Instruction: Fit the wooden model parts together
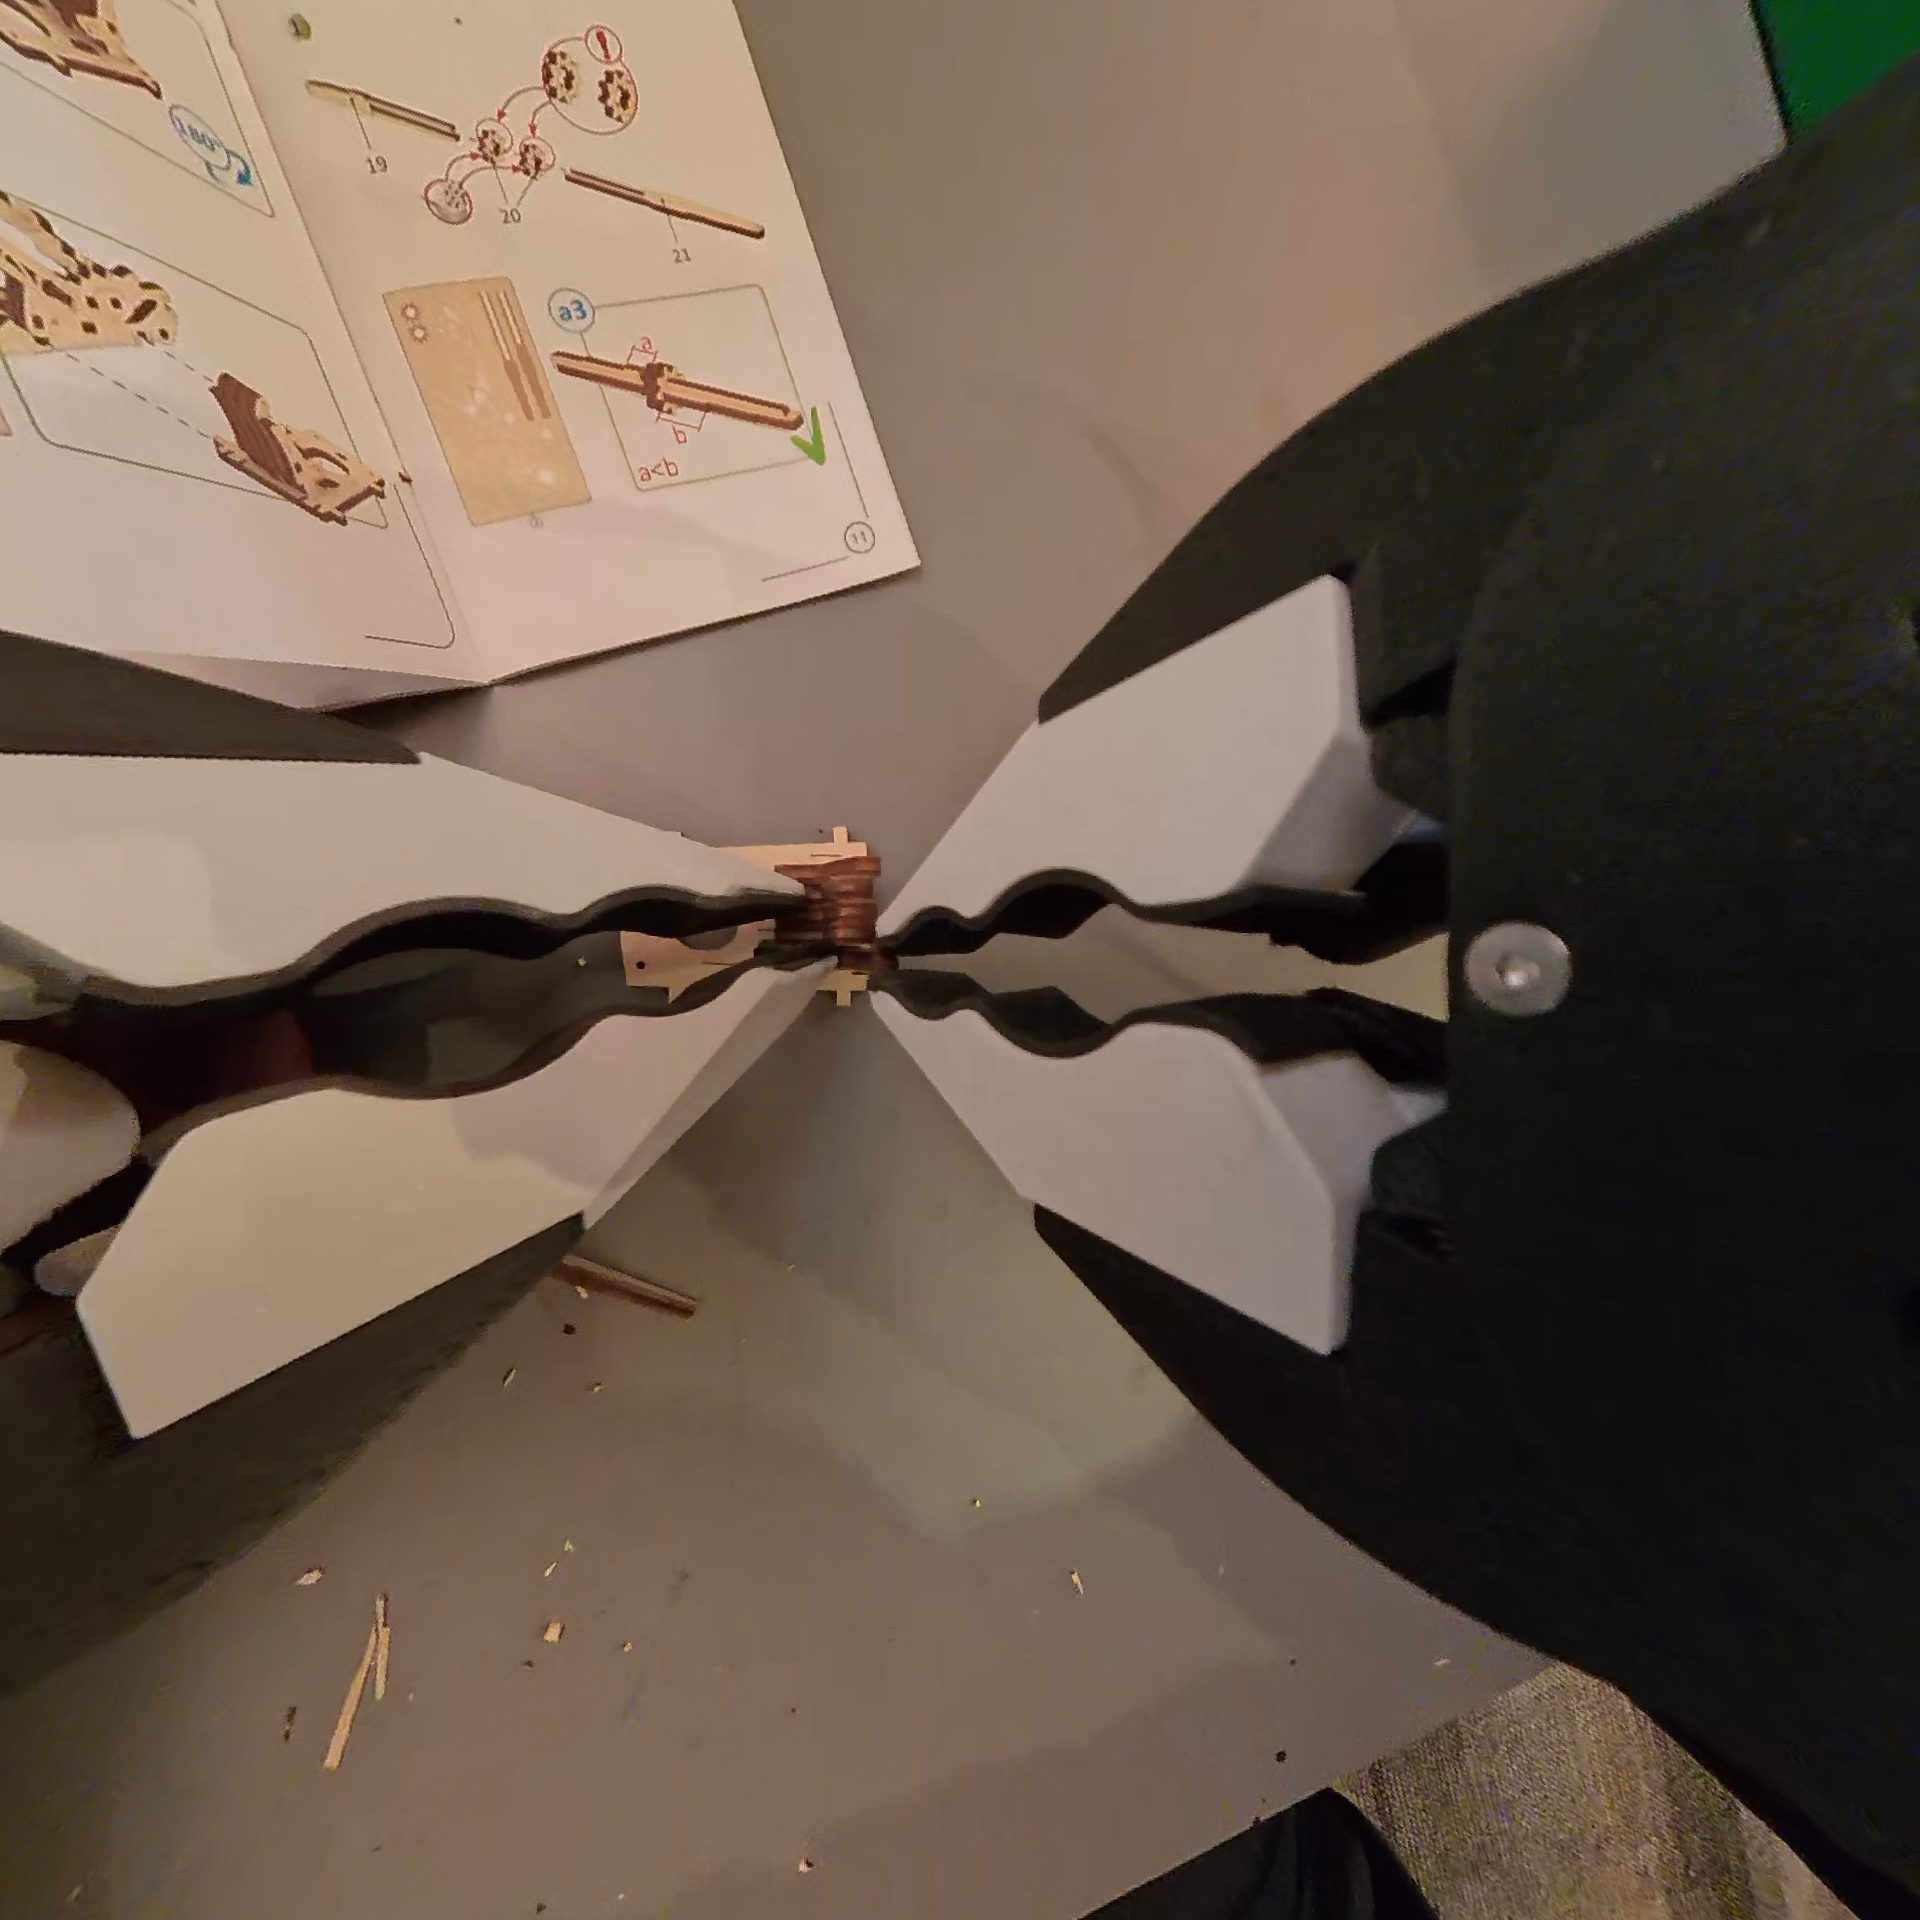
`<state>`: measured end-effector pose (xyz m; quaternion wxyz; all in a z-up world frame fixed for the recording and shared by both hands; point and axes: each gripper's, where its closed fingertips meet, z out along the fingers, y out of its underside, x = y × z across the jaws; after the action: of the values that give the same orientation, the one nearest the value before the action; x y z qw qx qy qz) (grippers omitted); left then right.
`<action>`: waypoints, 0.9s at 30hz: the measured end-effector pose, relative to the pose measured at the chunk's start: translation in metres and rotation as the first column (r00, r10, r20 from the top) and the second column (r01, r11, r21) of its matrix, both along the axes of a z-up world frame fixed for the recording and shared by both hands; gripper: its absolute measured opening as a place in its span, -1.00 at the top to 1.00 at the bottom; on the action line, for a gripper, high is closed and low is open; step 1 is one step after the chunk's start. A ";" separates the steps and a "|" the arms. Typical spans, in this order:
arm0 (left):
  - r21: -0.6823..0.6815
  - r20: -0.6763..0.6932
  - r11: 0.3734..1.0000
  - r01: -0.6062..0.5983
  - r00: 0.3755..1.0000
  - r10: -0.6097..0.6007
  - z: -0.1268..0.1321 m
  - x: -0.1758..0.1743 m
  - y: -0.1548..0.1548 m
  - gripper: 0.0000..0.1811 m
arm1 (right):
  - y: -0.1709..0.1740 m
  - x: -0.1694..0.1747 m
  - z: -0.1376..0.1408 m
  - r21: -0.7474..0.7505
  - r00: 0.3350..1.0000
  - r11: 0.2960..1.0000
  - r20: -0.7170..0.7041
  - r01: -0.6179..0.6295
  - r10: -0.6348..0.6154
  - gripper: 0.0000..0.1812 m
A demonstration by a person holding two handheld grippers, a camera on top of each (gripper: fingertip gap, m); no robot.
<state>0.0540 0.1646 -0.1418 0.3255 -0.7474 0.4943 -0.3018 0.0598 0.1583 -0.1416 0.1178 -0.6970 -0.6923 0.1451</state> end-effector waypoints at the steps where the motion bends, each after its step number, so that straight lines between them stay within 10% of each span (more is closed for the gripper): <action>1: 0.004 -0.001 1.000 0.000 1.000 0.000 0.000 0.000 0.000 0.93 | 0.000 0.000 0.000 -0.002 1.000 1.000 0.002 0.000 0.000 0.99; 27: 0.057 -0.024 0.998 -0.035 0.999 0.036 -0.001 -0.003 0.002 0.93 | 0.003 -0.003 0.001 -0.044 0.999 0.999 0.051 0.010 -0.008 0.99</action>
<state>0.0512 0.1664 -0.1427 0.3453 -0.7503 0.4934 -0.2725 0.0564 0.1614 -0.1409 0.0853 -0.7060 -0.6884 0.1423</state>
